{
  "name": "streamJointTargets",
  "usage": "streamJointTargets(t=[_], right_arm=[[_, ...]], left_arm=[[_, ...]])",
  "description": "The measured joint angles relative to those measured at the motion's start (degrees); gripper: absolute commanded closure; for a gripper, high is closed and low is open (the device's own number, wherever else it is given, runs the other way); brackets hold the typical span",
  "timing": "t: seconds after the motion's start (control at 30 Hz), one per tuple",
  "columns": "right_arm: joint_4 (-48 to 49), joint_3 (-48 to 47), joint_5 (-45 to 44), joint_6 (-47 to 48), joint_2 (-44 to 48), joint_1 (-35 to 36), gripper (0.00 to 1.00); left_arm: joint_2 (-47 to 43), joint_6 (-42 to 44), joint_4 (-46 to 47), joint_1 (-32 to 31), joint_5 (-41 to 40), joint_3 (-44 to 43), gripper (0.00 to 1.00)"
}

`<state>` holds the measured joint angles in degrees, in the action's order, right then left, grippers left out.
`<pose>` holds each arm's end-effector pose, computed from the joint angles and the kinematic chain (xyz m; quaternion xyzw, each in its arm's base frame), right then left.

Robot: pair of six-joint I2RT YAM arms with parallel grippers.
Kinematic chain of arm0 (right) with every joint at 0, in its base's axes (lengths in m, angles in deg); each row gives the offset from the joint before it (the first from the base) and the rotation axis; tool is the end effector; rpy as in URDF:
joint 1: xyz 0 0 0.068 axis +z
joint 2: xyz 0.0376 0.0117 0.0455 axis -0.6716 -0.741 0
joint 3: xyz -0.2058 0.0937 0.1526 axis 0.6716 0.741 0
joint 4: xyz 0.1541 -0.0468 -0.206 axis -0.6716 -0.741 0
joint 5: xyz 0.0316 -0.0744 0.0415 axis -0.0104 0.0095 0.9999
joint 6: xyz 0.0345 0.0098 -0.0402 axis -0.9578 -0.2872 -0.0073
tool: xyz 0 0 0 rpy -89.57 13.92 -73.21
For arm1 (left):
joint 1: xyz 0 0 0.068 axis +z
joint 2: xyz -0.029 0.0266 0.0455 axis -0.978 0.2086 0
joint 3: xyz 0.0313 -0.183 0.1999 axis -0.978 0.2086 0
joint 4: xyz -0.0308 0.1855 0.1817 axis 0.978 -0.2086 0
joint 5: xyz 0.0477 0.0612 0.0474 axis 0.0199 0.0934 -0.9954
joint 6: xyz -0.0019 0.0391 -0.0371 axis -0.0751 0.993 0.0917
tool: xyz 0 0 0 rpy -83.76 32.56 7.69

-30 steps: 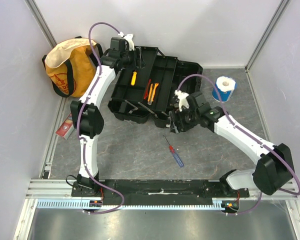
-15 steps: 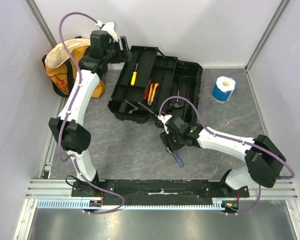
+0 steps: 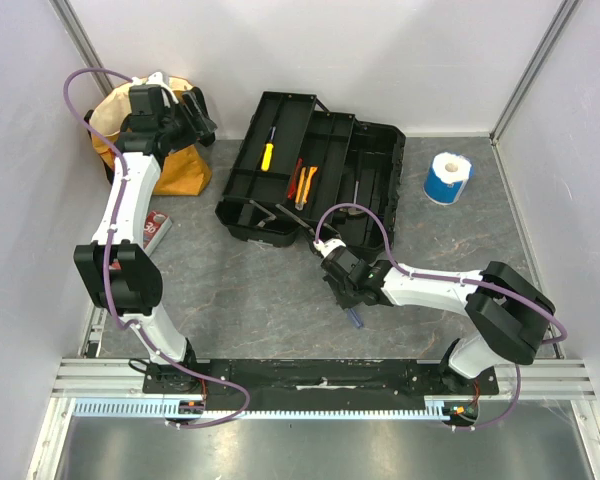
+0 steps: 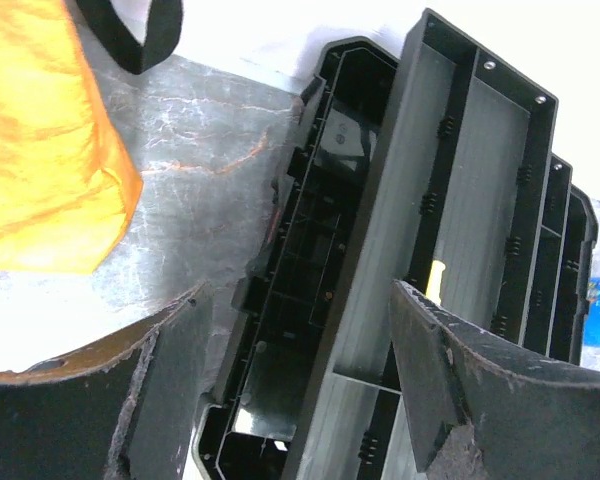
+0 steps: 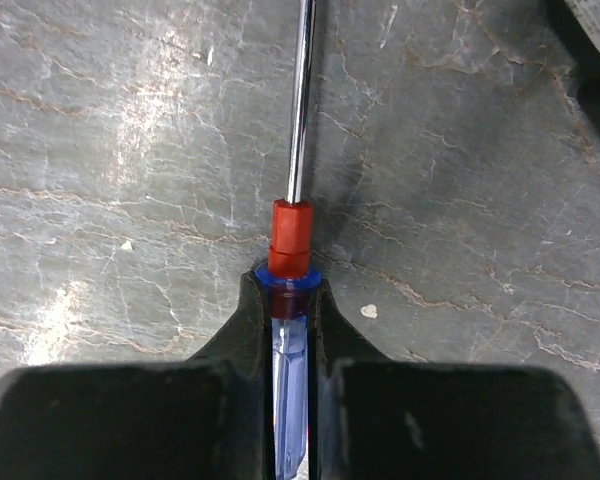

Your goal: Pack the tool kit

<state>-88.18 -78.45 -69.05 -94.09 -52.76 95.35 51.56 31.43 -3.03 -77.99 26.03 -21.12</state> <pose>0.1749 0.2230 0.1589 -0.2654 0.9289 0.0734 0.2477 0.4086 -0.0061 0.3896 -0.1369 0.8441 -0.1793 0.4864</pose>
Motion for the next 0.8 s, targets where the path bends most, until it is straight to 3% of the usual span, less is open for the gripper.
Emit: streamJointTargets(t=[0.27,0.53,0.7,0.8], right_arm=[[-2.89,-2.27,-0.17,5.99,5.18,1.11,1.0],[-1.92,-23.3,0.87,12.98,12.33,1.03,1.0],[1.77,-33.68,1.97,13.16,9.27,-1.53,1.0],[5.38,-39.21,4.94,9.6,3.96,-7.21,1.0]], left_arm=[[-0.04,-2.43,0.5,3.82,1.46,2.54,0.25],[0.11,-2.49,0.48,4.57,2.69,4.63,0.26],[1.68,-2.43,1.29,4.79,3.93,4.63,0.27],[3.17,-1.95,2.05,4.81,4.74,5.31,0.28]])
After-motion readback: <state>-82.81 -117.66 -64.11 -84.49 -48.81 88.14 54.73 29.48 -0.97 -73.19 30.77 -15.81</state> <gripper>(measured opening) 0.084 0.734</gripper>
